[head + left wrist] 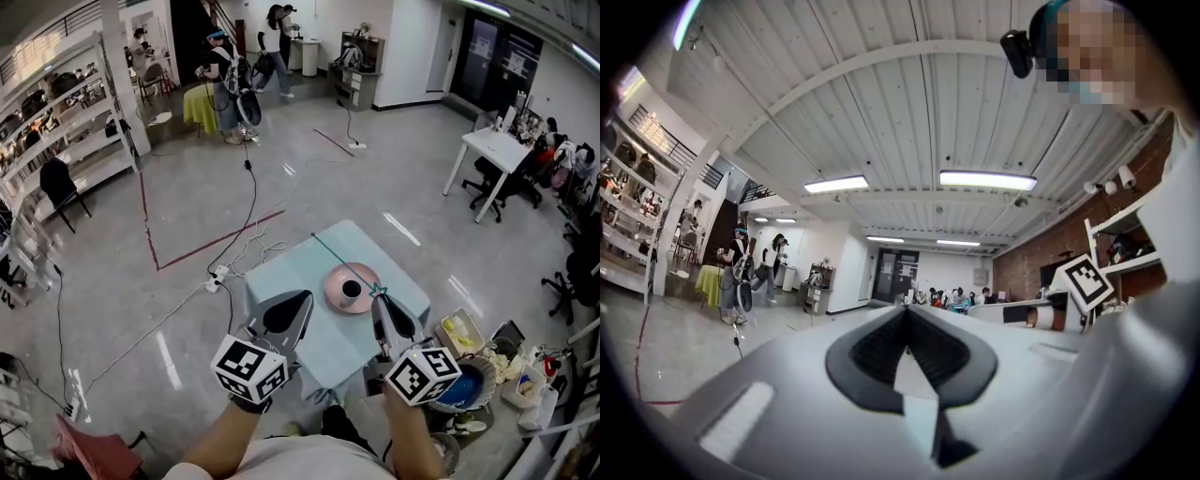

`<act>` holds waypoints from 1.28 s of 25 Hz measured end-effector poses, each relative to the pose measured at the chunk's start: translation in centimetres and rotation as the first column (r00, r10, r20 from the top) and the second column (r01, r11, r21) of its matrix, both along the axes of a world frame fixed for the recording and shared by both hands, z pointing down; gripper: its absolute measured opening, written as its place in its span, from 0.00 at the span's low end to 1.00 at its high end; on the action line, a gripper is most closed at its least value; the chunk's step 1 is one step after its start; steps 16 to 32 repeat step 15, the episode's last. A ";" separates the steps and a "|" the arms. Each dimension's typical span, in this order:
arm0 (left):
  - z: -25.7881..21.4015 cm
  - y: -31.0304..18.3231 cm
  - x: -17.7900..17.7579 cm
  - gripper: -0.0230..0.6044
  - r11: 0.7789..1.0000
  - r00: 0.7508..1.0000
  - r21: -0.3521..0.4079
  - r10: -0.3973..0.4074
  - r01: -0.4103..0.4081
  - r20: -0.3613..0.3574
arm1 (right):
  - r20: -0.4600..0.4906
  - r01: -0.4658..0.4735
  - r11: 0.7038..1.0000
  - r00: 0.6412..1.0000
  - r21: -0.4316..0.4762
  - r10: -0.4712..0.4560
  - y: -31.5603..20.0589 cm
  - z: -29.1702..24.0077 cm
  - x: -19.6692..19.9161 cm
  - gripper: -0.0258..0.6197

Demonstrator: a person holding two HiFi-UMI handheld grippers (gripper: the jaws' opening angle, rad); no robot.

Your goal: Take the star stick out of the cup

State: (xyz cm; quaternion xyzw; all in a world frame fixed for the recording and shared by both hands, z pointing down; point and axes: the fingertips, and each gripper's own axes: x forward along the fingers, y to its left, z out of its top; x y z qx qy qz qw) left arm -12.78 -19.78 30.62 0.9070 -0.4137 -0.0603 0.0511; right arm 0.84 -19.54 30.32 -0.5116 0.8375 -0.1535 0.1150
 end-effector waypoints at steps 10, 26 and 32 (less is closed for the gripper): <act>0.4 -0.1 0.5 0.04 1.000 1.000 -0.007 0.000 0.000 0.007 | 0.000 0.003 1.000 1.000 -0.011 -0.003 -0.1 0.5 0.4 0.08; 0.5 0.0 0.6 0.05 1.000 1.000 -0.005 0.000 0.000 0.004 | 0.000 0.001 1.000 1.000 -0.009 -0.001 0.0 0.6 0.5 0.08; 0.5 0.0 0.6 0.05 1.000 1.000 -0.005 0.000 0.000 0.004 | 0.000 0.001 1.000 1.000 -0.009 -0.001 0.0 0.6 0.5 0.08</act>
